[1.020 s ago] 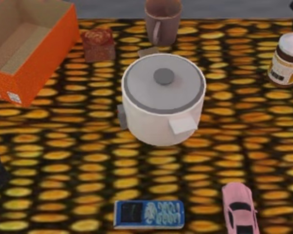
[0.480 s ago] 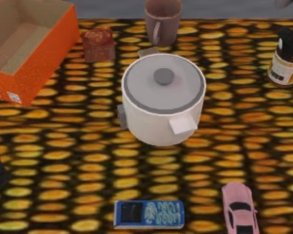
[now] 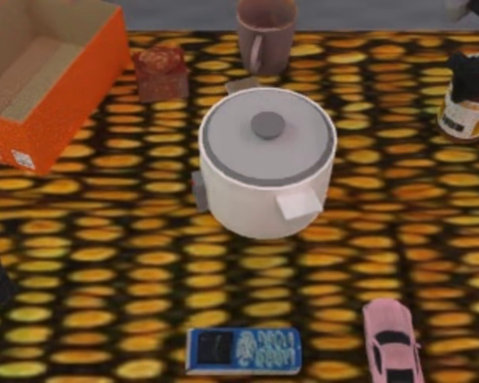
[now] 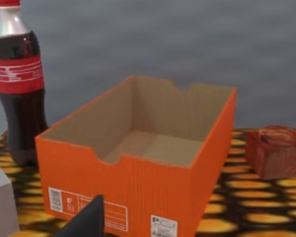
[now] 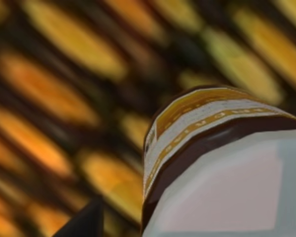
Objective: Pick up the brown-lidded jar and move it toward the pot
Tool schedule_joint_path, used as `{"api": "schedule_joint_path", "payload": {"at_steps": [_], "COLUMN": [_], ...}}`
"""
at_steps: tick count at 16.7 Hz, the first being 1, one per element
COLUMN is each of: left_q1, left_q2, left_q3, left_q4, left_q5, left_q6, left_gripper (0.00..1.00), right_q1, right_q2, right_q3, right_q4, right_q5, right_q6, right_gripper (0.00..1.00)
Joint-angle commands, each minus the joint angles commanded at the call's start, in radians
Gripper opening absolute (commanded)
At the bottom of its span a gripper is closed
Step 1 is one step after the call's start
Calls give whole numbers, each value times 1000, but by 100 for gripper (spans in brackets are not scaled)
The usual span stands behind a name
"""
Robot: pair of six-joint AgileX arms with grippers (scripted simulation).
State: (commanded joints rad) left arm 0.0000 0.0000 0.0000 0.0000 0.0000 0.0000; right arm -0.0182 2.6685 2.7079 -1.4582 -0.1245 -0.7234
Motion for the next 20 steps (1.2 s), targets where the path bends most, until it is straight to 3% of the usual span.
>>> {"api": "schedule_joint_path", "payload": {"at_steps": [5, 10, 20], "left_q1": [0, 0, 0], "left_q2": [0, 0, 0], "left_q3": [0, 0, 0], "left_q4": [0, 0, 0], "left_q5": [0, 0, 0], "left_q6": [0, 0, 0], "left_gripper": [100, 100, 100], "right_q1": [8, 8, 8], "right_q2": [-49, -53, -53], "right_q3": [-204, -218, -218], "right_q4": [152, 166, 166], "right_q5": [1, 1, 1], "right_q6": [8, 8, 8], "right_gripper": [100, 100, 25]}}
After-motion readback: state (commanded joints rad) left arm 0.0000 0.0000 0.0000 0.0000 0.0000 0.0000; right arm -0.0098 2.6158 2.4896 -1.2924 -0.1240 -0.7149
